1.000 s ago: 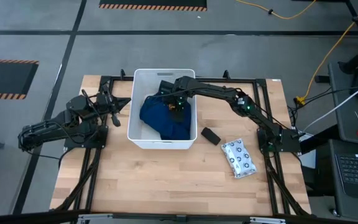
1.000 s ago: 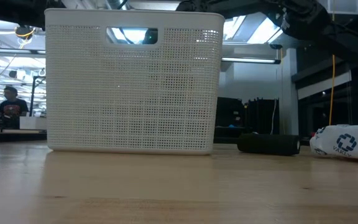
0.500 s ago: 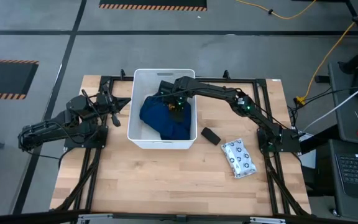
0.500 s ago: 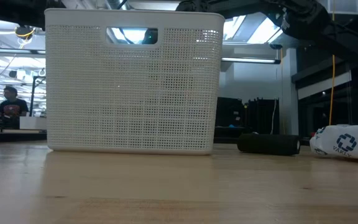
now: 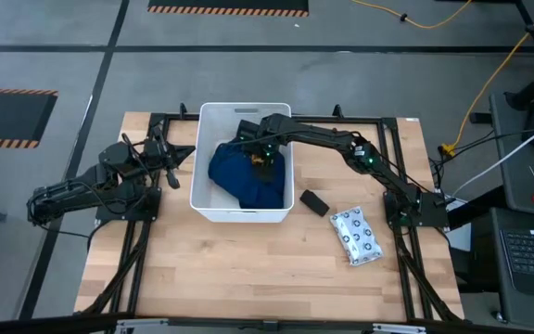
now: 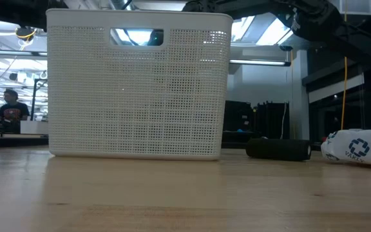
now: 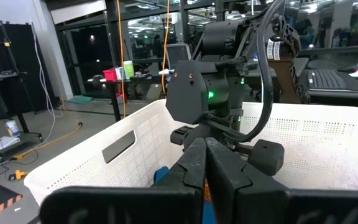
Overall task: Pick & place medical supplies in basket/bin
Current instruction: Put the orange bottle into the white bin
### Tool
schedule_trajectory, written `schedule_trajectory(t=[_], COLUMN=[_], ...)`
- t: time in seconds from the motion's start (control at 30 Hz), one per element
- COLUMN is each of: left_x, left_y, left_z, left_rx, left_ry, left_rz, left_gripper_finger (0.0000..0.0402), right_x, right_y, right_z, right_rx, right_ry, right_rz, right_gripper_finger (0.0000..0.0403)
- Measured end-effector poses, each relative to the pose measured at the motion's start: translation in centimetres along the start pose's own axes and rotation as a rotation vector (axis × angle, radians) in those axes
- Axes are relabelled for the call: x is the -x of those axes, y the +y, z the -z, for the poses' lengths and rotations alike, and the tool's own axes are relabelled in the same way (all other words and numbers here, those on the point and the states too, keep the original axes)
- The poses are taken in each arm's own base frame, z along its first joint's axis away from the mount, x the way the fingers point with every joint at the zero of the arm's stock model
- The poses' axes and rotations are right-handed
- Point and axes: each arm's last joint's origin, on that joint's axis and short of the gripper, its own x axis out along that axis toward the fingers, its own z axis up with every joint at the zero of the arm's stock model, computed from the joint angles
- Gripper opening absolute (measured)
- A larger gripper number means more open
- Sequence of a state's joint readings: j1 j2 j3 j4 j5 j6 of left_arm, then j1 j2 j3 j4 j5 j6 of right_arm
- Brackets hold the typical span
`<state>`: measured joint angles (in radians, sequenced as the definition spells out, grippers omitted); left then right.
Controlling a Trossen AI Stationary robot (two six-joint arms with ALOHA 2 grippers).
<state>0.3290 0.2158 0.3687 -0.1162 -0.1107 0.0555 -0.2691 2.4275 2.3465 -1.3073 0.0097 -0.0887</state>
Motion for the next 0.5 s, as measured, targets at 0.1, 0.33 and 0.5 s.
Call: schedule_trajectory(t=[0.1,0.33,0.5], left_x=[0.0,0.0,0.0], left_y=[0.0,0.0,0.0], left_z=[0.0,0.0,0.0], left_rx=[0.0,0.0,0.0], left_ry=[0.0,0.0,0.0], left_rz=[0.0,0.0,0.0], left_gripper_finger=[0.0004,0.0005,0.0004], right_x=[0.1,2.9,4.5], right_y=[0.0,0.0,0.0], right_z=[0.1,0.2,0.3], right_rx=[0.0,0.002,0.003], right_ry=[0.002,-0.064,-0.104], right_rz=[0.0,0.026,0.031], right_gripper_finger=[0.0279,0.0282,0.0282])
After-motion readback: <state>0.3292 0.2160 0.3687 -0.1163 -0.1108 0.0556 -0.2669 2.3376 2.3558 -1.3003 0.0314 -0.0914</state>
